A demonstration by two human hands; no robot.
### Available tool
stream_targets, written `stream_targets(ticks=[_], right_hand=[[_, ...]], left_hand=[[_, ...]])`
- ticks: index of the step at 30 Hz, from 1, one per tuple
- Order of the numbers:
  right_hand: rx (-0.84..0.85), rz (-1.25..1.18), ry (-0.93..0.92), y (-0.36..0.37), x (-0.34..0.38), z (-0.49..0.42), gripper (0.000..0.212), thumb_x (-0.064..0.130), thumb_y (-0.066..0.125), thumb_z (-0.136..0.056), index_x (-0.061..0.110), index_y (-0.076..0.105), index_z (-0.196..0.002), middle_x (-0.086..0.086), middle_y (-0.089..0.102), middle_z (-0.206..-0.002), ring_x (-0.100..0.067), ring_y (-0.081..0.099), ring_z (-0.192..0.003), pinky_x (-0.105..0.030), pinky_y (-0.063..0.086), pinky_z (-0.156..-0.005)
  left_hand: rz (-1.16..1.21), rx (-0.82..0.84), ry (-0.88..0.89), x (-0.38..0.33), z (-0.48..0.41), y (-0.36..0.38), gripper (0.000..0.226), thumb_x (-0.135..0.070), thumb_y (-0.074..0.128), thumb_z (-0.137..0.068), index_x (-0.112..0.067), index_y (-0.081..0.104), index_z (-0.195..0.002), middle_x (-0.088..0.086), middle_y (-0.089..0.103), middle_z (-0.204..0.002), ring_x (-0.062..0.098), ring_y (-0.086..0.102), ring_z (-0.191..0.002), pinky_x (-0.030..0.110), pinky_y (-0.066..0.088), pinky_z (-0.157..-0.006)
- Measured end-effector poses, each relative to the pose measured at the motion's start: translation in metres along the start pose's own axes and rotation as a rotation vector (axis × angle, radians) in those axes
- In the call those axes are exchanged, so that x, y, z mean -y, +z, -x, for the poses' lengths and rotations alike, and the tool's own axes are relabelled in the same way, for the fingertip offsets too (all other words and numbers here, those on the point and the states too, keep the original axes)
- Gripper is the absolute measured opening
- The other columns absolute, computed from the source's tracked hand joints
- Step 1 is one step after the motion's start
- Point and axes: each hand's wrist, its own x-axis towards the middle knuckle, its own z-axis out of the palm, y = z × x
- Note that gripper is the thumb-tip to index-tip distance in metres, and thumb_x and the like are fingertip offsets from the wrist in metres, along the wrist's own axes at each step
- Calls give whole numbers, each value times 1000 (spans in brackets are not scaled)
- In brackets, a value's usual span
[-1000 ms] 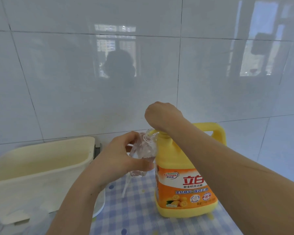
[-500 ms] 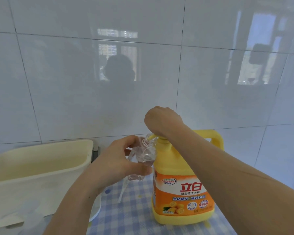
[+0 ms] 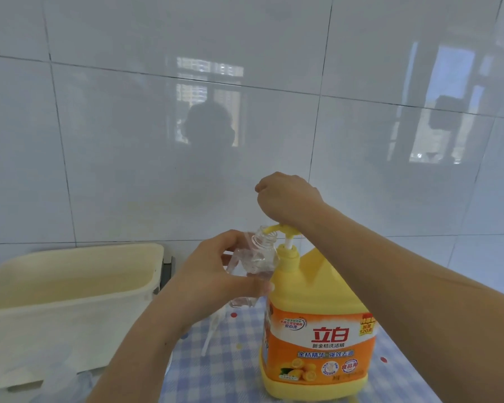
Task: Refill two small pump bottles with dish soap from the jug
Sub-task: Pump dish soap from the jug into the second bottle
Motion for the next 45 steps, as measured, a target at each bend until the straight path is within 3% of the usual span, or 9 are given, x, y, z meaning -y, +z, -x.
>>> stream_targets(ticks=[9, 12, 15, 21, 26, 35, 40, 42, 45], right_hand=[[-3, 11, -3, 13, -2, 0, 52, 9, 29, -64, 18, 67, -98, 1, 65, -108, -26, 56, -92, -37, 49, -82], [35, 38, -12, 19, -5, 3, 48, 10, 20, -48, 14, 58, -76, -3, 64, -98, -28, 54, -83, -34, 42, -70], [70, 99, -39, 27, -8, 3, 27, 8, 20, -54, 15, 43, -65, -6, 59, -97, -29, 49, -82, -35, 38, -69], [48, 27, -2, 25, -12, 5, 19, 17, 34, -96, 14, 51, -89, -5, 50, -91, -26, 45, -85, -38, 42, -78], [77, 69, 7, 23, -9, 9, 31, 15, 33, -96, 18, 35, -65, 0, 37, -70, -27, 42, -84, -36, 37, -75], [65, 86, 22, 22, -7, 11, 32, 12, 33, -94, 17, 31, -63, 0, 34, -68, -27, 40, -82, -35, 35, -74], [80, 54, 20, 17, -3, 12, 14, 2, 28, -65, 14, 36, -62, -3, 44, -74, -22, 39, -67, -34, 33, -61], [55, 38, 15, 11, -1, 9, 20, 6, 32, -73, 13, 51, -70, -3, 56, -85, -22, 47, -73, -35, 41, -70], [-34, 3, 30, -3, 1, 5, 39, 12, 39, -80, 21, 67, -105, 1, 65, -107, -24, 57, -96, -41, 47, -91]], left_hand=[[-13, 19, 6, 5, -2, 0, 49, -31, 89, -61, -31, 65, -104, -15, 68, -105, 9, 63, -102, 30, 53, -87], [-51, 37, 3, 8, -3, 0, 50, -30, 87, -66, -35, 62, -108, -18, 67, -106, 3, 63, -98, 12, 49, -72], [-67, 57, -10, 10, -3, -1, 47, -27, 85, -67, -36, 61, -107, -20, 66, -105, -1, 62, -95, 7, 42, -64], [-75, 113, -15, 11, -3, 1, 50, -27, 84, -69, -37, 60, -113, -20, 66, -107, 0, 61, -99, 12, 43, -73], [-68, 129, -18, 13, -3, 2, 50, -27, 85, -68, -40, 61, -110, -21, 69, -104, -1, 62, -98, 13, 46, -78], [-77, 136, -31, 15, -4, 1, 49, -30, 87, -66, -39, 63, -108, -19, 71, -102, 6, 66, -98, 26, 53, -87], [-47, 129, -27, 11, -3, 1, 52, -28, 87, -65, -39, 63, -109, -18, 71, -104, 8, 65, -101, 35, 53, -94], [-30, 126, -19, 8, -2, 2, 54, -30, 87, -64, -38, 62, -112, -18, 71, -106, 7, 65, -102, 36, 53, -96], [-36, 118, -14, 6, -2, 4, 57, -33, 87, -64, -37, 61, -115, -17, 69, -110, 7, 64, -105, 38, 51, -98]])
